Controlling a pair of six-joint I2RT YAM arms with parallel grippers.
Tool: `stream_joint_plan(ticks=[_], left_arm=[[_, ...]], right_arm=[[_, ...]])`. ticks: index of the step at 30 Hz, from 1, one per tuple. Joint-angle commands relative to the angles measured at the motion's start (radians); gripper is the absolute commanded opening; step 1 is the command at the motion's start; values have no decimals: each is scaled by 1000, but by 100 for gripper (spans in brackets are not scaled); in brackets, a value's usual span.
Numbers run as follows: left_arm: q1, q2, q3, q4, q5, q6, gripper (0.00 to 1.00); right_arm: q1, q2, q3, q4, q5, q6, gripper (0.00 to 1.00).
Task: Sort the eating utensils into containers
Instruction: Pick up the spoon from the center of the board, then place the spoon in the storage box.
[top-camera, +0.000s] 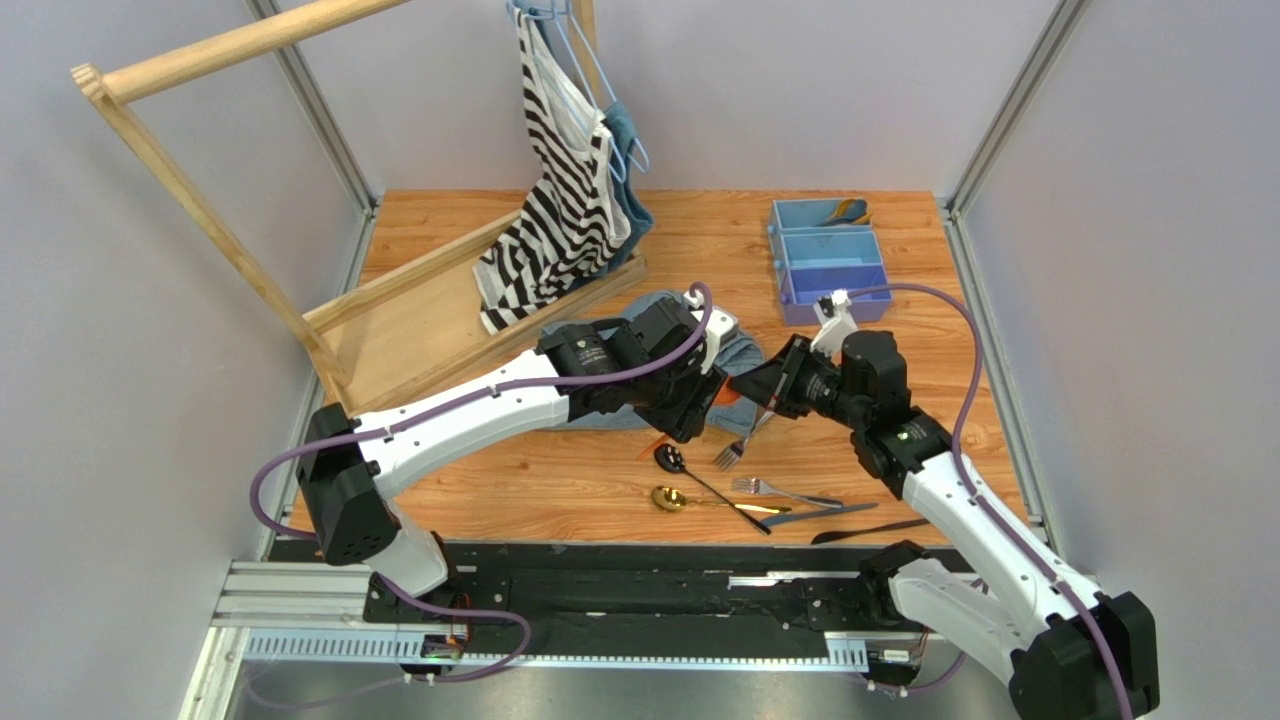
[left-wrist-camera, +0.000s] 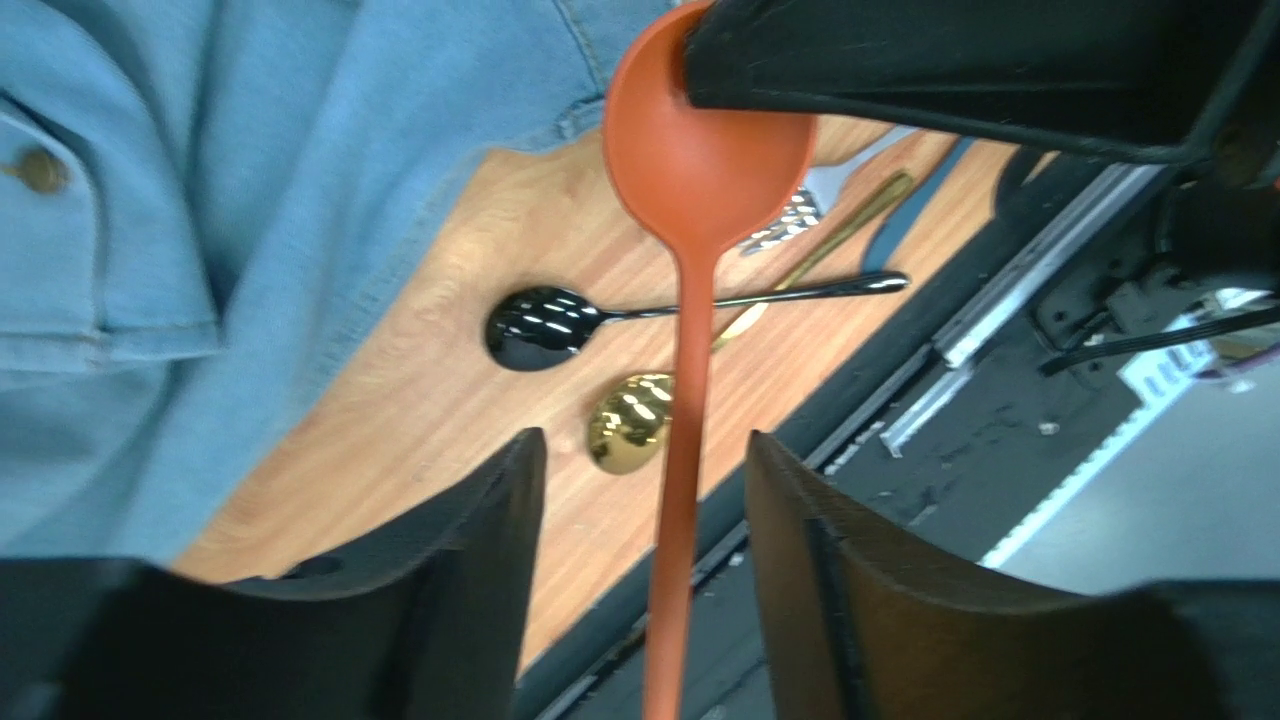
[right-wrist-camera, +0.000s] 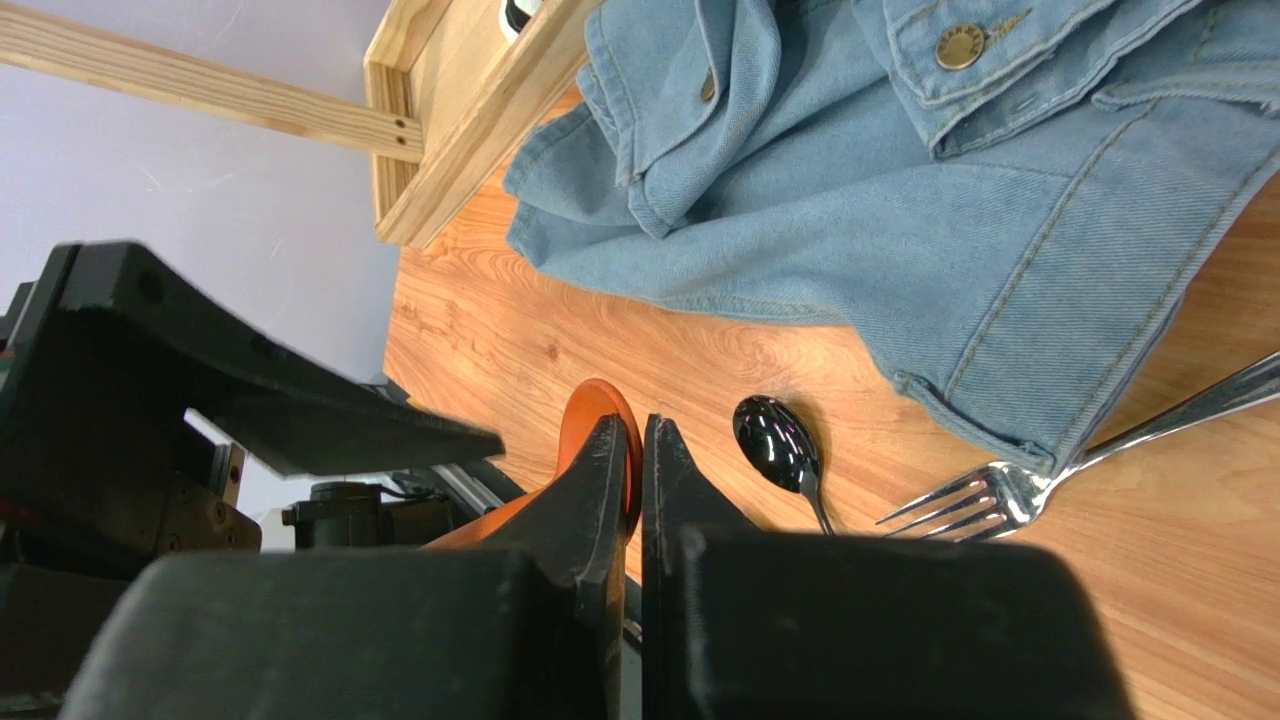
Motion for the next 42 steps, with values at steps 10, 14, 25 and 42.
stream_joint_plan(ticks=[10, 14, 25, 42], left_arm=[[27, -114, 1, 47, -132, 15, 77], [82, -155, -50, 70, -74, 19, 78], [302, -327, -198, 75, 92, 45, 79], [656, -487, -461, 116, 486, 67, 79]], right_arm=[[4, -25, 58, -56, 108, -75, 0], [2, -24, 63, -80, 143, -89, 0], [2, -51, 58, -126, 274, -106, 0], [-4, 38, 239, -200, 539, -191, 0]])
